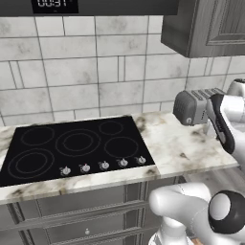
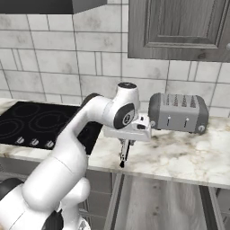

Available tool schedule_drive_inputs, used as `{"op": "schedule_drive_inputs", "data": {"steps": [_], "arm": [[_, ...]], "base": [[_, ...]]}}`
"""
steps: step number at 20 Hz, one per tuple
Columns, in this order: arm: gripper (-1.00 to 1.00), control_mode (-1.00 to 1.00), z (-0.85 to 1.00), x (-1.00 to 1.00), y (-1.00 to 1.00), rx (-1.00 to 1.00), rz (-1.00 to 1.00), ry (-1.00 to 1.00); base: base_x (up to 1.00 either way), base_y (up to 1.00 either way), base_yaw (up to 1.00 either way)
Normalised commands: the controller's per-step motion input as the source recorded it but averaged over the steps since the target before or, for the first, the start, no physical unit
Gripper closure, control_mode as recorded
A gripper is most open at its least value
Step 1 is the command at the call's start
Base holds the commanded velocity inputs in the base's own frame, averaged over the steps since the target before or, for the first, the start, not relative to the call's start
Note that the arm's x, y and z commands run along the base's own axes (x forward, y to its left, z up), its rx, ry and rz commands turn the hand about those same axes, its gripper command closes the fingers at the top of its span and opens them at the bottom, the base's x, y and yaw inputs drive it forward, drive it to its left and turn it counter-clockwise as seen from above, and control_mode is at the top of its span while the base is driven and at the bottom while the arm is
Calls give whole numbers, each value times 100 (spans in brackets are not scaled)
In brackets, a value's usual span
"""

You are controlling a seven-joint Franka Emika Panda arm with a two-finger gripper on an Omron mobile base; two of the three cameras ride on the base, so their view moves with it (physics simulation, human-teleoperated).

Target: Take the tongs from the drawer on the right and place them on the dining counter next to the tray containing the hot dog.

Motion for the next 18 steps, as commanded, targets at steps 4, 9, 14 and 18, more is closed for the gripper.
{"op": "schedule_drive_inputs", "data": {"steps": [4,9,14,18], "arm": [[100,-100,43,24,94,0,-9,-5],[100,-100,27,32,60,0,-18,-2],[100,-100,4,30,49,0,-23,-7],[100,-100,0,4,70,-1,-14,-17]], "base": [[0,0,0],[0,0,0],[0,0,0],[0,0,0]]}}
